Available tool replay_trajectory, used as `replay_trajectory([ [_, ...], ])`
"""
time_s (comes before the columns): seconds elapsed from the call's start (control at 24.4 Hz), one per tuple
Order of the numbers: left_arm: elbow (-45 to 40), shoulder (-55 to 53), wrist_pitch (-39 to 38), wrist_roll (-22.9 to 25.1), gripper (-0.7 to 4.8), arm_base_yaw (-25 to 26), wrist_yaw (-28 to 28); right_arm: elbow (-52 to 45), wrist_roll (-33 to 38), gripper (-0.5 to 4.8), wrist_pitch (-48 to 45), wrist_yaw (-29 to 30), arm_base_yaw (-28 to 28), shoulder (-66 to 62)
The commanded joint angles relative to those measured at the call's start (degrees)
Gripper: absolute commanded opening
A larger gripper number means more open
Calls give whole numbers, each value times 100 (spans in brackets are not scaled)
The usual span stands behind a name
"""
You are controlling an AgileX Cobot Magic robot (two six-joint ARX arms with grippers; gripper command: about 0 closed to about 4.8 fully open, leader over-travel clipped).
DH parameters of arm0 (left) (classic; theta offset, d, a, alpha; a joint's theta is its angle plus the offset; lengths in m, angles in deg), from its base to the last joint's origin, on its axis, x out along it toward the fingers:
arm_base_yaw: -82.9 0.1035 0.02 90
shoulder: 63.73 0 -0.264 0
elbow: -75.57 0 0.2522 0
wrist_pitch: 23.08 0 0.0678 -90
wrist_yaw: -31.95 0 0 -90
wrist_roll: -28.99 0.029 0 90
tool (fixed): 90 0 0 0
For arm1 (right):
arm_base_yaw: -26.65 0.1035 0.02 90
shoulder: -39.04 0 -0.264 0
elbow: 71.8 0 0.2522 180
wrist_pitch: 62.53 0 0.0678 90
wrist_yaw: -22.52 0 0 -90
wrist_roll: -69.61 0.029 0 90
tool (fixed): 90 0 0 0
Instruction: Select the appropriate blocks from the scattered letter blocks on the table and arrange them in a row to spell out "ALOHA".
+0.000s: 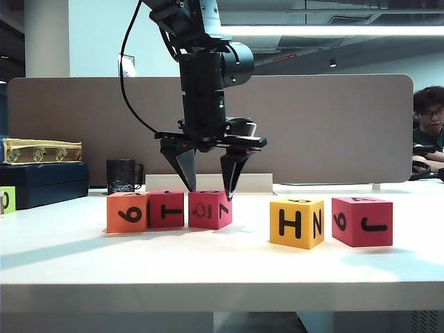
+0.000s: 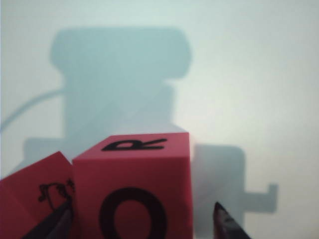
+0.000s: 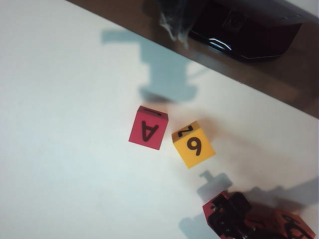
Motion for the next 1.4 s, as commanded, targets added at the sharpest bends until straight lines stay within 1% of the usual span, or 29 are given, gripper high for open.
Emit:
replay_trajectory([
  [0.04, 70, 33, 160, 85, 351, 15, 109, 13, -20, -7, -48, 17, 0, 11],
  [0.21, 365, 33, 184, 166, 351, 22, 238, 13, -17, -7, -52, 17, 0, 11],
  [0.29, 560, 33, 164, 179, 351, 22, 212, 13, -17, -7, -52, 17, 0, 11],
  [0.33, 715, 33, 116, 179, 348, -4, -94, 13, -17, -7, -59, 17, 0, 11],
  [0.37, 756, 33, 116, 197, 321, -52, -411, 13, -17, -7, -72, 17, 0, 11],
  [0.41, 756, 33, 96, 297, 268, -96, -588, 13, -17, -7, -76, 15, 0, 11],
  [0.45, 754, 31, 9, 382, 188, -127, -673, 13, -17, -7, -74, 15, 0, 11],
  [0.49, 748, 20, -57, 483, 130, -184, -678, 13, -17, -7, -74, 15, 0, 11],
  [0.53, 748, 0, -111, 570, 93, -223, -660, 13, -17, -7, -74, 15, 0, 11],
  [0.62, 748, -20, -184, 730, 52, -256, -658, 13, -17, -7, -79, 15, 0, 9],
  [0.66, 748, -48, -188, 800, 45, -278, -634, 13, -17, -7, -83, 15, 0, 9],
  [0.7, 748, -52, -190, 796, 42, -289, -619, 13, -17, -7, -83, 15, 0, 9],
  [0.82, 748, -120, -186, 798, -6, -286, -518, 13, -17, -7, -68, 15, 0, 11],
  [0.9, 745, -157, -205, 800, -6, -280, -387, 13, -17, -7, -70, 17, 0, 11],
  [1.31, 745, -431, -293, 903, -6, -278, -383, 13, -17, -7, -74, 15, 0, 11],
  [1.4, 745, -444, -243, 907, -6, -258, -201, 13, -17, -7, -72, 17, 0, 11],
])
